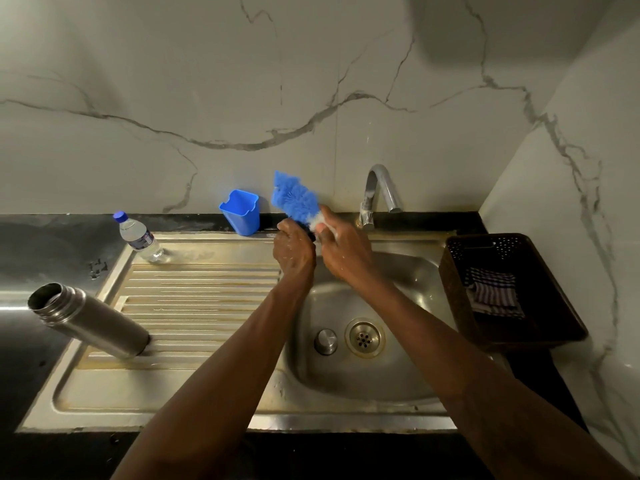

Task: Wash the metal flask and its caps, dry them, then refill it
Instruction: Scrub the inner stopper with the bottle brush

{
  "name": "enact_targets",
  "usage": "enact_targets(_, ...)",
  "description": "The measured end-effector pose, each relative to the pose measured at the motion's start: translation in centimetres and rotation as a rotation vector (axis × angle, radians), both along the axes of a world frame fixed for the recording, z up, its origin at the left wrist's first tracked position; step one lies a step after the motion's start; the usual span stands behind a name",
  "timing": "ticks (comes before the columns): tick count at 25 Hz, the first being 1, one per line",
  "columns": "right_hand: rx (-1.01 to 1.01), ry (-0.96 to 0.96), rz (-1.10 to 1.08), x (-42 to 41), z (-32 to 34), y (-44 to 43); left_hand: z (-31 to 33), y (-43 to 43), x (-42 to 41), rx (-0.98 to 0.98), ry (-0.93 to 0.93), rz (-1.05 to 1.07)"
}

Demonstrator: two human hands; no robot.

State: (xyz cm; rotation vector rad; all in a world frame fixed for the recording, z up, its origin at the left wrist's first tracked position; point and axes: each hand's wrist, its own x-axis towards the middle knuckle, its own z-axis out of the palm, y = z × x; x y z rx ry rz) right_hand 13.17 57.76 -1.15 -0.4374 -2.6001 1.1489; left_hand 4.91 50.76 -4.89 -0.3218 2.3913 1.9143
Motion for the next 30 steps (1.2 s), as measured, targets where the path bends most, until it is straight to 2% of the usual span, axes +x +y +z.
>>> enact_targets(4, -0.007, -0.035, 0.016, -0.3, 0.9, 0.6, -0.1, -0.8, -0.1, -0.011, 0.031, -0.053)
enact_targets(5, 0.003, -0.026, 0.015, 0.0, 0.4, 0.5, -0.1, -0.9, -0.3, 0.066, -0.024, -0.048)
enact_targets(8, -0.062, 0.004, 0.028, 2.4, -1.7, -1.0, 1.1, -1.4, -0.2, 0.585, -0.405, -0.063)
enact_targets(9, -0.105, 0.011, 0.029, 3.3, -2.1, -1.7, 1.5, -1.7, 0.0, 0.644, -0.463, -0.121)
enact_targets(11, -0.132, 0.033, -0.007, 3.3, -1.7, -1.8, 1.3, -1.9, 0.7, 0.573, -0.507, -0.213)
enact_targets(13, -0.107, -0.003, -0.063, 1.6, -0.3, -1.1, 1.5, -1.7, 1.1, 0.590, -0.523, -0.231)
enact_targets(16, -0.123, -0.060, -0.037, 0.1, 1.3, -0.6, 1.9, -1.9, 0.4, 0.564, -0.530, -0.230)
enact_targets(17, -0.187, -0.051, -0.014, 0.0, 0.7, -0.5, 2.3, -2.2, 0.1, 0.538, -0.517, -0.241)
enact_targets(20, -0.568, -0.039, 0.009, 1.0, -0.7, -0.8, 2.5, -2.7, -0.4, 0.414, -0.494, -0.268)
enact_targets(22, -0.658, -0.057, -0.031, 1.3, -0.7, -1.0, 2.4, -2.5, -0.2, 0.429, -0.447, -0.230)
enact_targets(24, -0.668, -0.076, -0.087, 0.9, -0.4, -1.1, 1.7, -2.1, -0.4, 0.486, -0.286, -0.181)
enact_targets(26, -0.640, -0.082, -0.129, 0.3, -0.1, -0.9, 1.7, -1.9, -0.1, 0.458, -0.150, -0.203)
enact_targets(28, -0.591, -0.080, -0.163, -0.1, 0.1, -0.5, 1.7, -1.8, 0.2, 0.443, -0.111, -0.274)
enact_targets(30, -0.523, -0.073, -0.158, -0.4, 0.4, 0.0, 1.0, -1.5, 0.4, 0.546, -0.145, -0.293)
